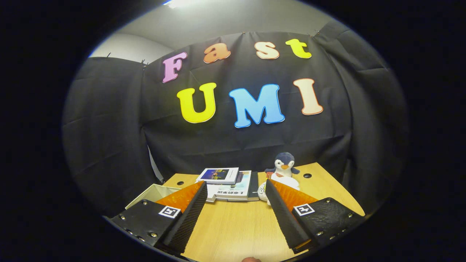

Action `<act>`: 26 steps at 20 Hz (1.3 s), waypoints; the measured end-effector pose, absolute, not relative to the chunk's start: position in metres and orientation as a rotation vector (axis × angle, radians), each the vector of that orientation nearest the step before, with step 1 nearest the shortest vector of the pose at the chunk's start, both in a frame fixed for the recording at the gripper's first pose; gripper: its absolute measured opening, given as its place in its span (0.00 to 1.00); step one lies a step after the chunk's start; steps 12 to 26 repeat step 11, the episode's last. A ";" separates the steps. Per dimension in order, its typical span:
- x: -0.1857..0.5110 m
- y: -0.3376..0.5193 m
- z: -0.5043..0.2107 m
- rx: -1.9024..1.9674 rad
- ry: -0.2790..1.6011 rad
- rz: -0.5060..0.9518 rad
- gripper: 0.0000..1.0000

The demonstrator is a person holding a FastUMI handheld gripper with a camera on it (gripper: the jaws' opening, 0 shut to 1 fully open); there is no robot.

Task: Open the storage box then place both shoes into the box .Put the left shoe in first, then the right shoe, with the right side of both shoes facing outward in a uniform manner.

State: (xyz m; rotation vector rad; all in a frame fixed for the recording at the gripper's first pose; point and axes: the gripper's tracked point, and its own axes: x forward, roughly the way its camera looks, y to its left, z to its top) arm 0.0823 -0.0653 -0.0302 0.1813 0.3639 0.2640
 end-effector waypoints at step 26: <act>0.086 -0.072 -0.017 0.182 0.293 0.251 0.97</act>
